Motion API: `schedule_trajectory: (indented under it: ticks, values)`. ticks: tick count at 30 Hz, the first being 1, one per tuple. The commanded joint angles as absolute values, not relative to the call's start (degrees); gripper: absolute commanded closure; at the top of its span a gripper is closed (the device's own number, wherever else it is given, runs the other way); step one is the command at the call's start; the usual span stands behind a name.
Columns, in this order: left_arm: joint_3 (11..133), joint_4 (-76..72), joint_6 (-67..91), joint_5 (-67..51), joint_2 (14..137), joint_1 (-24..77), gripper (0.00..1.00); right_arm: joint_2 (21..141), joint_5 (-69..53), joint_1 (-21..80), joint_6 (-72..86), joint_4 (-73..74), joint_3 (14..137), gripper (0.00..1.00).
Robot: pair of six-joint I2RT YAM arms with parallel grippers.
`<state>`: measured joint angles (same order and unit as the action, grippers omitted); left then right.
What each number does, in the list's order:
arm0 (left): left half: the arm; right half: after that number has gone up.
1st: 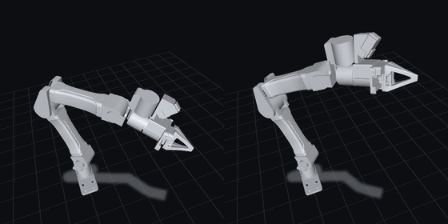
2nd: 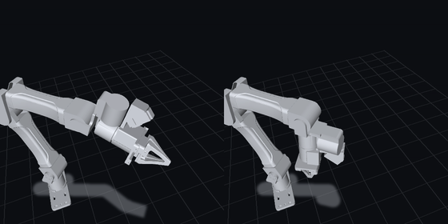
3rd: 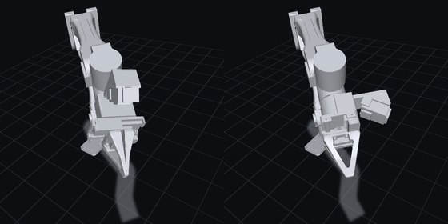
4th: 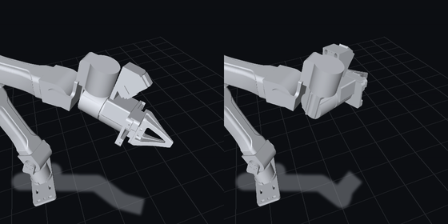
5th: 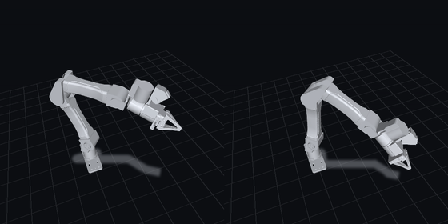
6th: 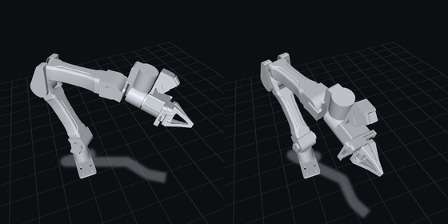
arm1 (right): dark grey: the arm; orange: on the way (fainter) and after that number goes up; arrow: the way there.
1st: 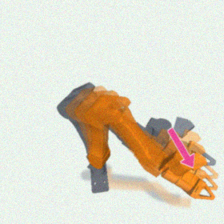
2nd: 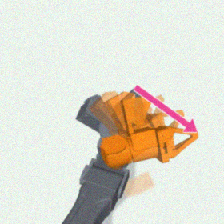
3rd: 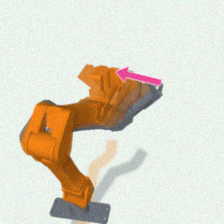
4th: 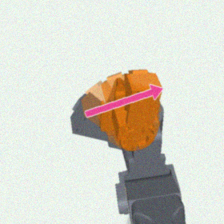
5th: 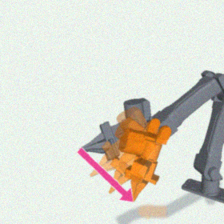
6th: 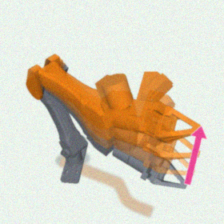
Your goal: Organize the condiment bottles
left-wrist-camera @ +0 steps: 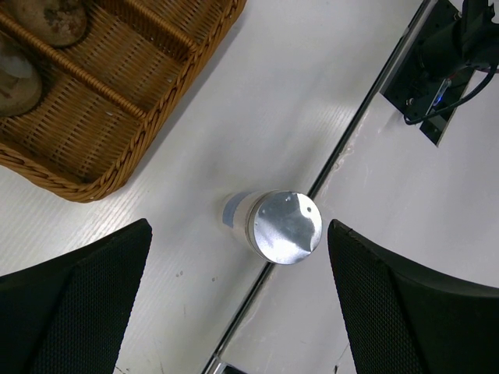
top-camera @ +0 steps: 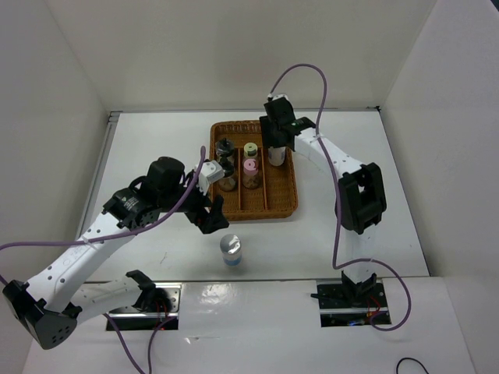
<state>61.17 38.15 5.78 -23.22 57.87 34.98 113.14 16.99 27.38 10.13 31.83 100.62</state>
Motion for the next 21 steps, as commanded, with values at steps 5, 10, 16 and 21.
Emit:
schedule_trajectory:
  ticks: [5,10,16,21]
  values:
    - [63.19,38.05,4.04,-23.64,56.95,35.24,0.01,114.26,16.70,27.16,9.84,25.93,103.10,0.54]
    - [63.19,38.58,4.57,-24.70,56.95,35.24,0.01,114.79,17.23,27.16,10.54,25.40,101.34,0.30]
    - [64.07,43.41,8.70,-21.54,62.48,38.04,0.01,113.74,20.48,27.16,13.35,26.72,100.81,0.02]
    - [68.37,46.22,8.70,-19.16,66.79,40.07,0.01,108.74,21.09,26.63,15.38,26.72,98.36,0.02]
